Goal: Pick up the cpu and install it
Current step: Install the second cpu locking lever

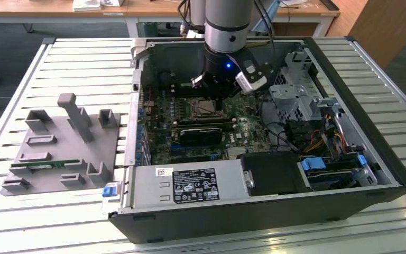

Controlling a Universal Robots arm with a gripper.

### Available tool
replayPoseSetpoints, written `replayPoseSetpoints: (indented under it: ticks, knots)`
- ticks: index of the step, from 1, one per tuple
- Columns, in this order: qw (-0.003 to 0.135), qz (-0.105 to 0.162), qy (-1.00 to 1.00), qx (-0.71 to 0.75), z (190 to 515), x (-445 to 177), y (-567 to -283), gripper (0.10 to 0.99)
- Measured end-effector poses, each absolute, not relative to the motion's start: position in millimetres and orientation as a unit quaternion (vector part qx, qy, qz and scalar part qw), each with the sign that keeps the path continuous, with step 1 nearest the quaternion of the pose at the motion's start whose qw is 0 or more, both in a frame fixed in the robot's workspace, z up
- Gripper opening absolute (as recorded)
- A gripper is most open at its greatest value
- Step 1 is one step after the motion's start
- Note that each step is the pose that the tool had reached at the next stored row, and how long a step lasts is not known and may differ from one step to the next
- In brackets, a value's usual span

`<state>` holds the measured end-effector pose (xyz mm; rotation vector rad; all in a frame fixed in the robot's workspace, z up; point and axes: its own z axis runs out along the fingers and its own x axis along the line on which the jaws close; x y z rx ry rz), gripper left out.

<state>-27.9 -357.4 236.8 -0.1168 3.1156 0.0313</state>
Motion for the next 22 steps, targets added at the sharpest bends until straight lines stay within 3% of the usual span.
replayPoseSetpoints:
  ticks: [22]
  knots:
    - [0.007,0.01,0.999,-0.037,224.9,-59.6,-363.1,0.106]
